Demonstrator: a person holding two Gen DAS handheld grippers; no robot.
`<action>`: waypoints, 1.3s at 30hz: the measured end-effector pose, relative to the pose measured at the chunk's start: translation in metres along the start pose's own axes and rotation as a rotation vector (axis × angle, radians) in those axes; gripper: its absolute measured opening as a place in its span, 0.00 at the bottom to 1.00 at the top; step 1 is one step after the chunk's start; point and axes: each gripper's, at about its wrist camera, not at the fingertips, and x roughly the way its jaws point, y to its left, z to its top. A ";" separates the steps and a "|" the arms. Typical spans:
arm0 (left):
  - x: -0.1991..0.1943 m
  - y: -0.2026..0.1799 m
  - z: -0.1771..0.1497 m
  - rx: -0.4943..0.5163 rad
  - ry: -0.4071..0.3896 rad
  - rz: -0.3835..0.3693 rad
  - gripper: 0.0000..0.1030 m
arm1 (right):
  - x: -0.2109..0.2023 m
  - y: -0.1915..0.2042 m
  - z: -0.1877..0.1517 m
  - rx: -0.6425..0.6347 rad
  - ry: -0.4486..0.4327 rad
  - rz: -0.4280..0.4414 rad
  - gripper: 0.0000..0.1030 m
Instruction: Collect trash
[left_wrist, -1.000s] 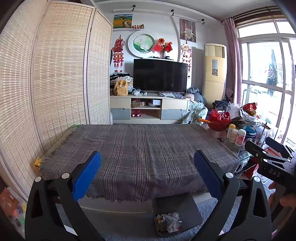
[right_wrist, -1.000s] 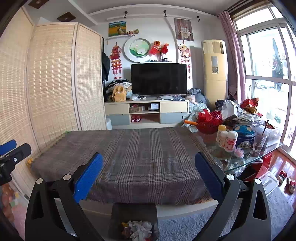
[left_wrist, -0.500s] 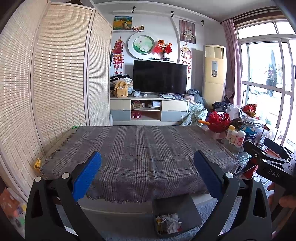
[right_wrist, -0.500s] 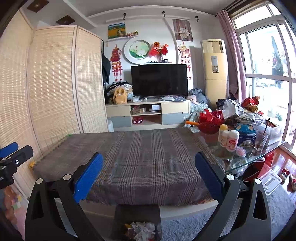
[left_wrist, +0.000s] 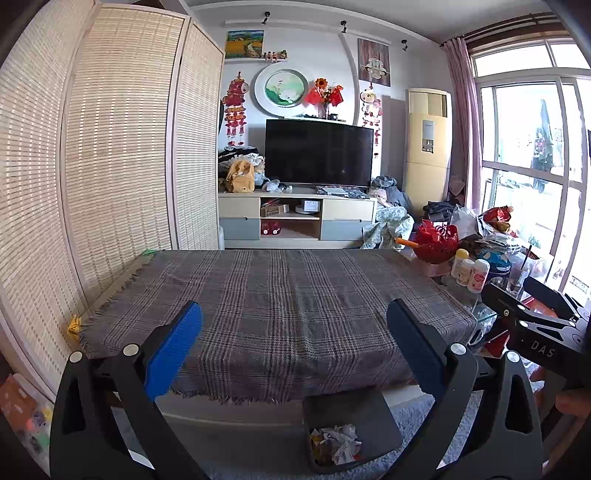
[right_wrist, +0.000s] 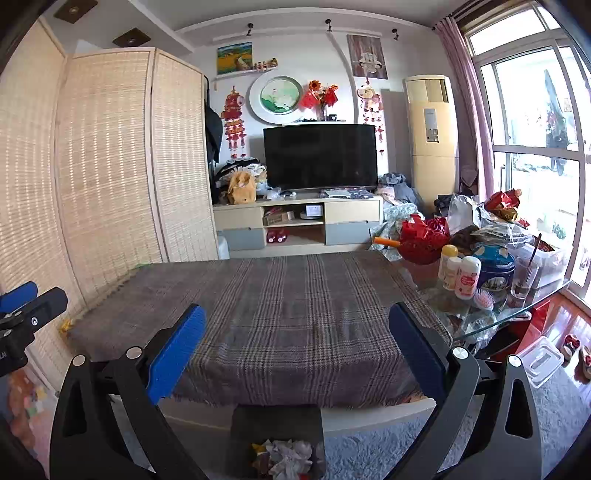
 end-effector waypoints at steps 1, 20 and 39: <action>0.000 0.000 0.000 0.000 0.000 0.001 0.92 | 0.000 0.000 0.000 -0.001 0.000 0.000 0.97; -0.003 0.002 0.002 -0.010 -0.003 -0.012 0.92 | -0.001 0.000 0.000 -0.001 -0.002 0.002 0.97; -0.002 0.004 0.003 -0.011 0.000 0.019 0.92 | 0.001 -0.001 0.000 -0.011 0.005 0.000 0.97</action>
